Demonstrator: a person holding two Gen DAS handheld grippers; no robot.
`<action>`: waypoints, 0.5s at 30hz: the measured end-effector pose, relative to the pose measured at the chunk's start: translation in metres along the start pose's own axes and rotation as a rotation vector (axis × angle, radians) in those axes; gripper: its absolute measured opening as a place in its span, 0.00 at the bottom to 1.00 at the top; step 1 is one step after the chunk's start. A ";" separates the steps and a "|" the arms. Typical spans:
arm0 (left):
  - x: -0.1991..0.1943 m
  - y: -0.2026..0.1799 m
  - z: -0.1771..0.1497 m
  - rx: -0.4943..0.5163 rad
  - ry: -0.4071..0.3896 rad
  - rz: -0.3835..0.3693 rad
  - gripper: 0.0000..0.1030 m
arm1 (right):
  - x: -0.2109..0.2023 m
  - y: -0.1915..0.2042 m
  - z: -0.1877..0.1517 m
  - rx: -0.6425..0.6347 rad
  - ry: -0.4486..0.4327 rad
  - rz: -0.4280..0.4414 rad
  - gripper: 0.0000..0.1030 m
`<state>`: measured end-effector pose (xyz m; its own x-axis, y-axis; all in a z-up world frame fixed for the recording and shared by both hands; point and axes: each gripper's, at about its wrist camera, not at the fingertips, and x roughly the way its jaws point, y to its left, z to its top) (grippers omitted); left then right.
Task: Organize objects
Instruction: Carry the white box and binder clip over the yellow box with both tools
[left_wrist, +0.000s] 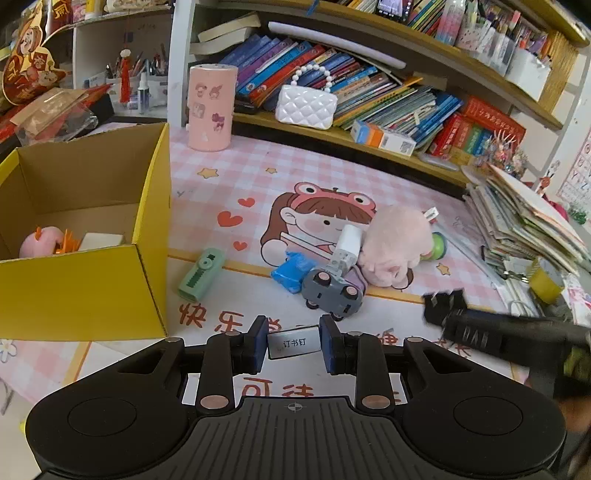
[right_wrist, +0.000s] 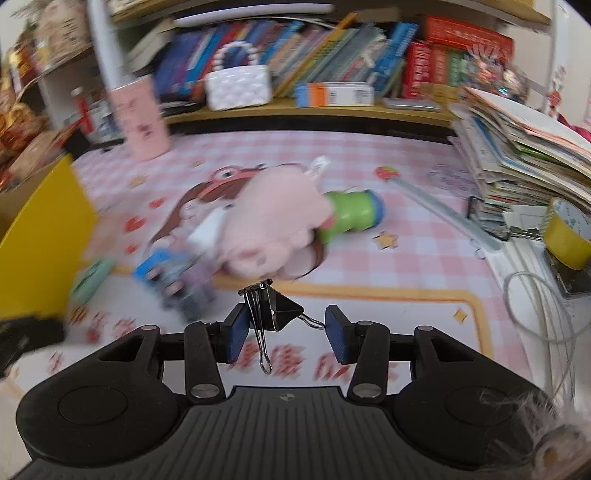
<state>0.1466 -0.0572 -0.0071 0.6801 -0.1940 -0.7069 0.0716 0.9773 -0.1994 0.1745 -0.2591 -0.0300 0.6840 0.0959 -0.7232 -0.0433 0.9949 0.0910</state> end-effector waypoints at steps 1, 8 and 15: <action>-0.002 0.001 -0.001 0.000 -0.003 -0.006 0.27 | -0.004 0.007 -0.004 -0.016 0.002 0.008 0.42; -0.020 0.021 -0.007 0.011 -0.021 -0.047 0.27 | -0.028 0.048 -0.024 -0.079 -0.005 0.013 0.42; -0.049 0.065 -0.021 -0.016 -0.027 -0.046 0.27 | -0.044 0.094 -0.042 -0.096 0.004 0.018 0.42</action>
<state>0.1022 0.0137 0.0001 0.6962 -0.2358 -0.6780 0.0916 0.9660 -0.2419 0.1094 -0.1688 -0.0180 0.6796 0.1141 -0.7247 -0.1256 0.9913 0.0383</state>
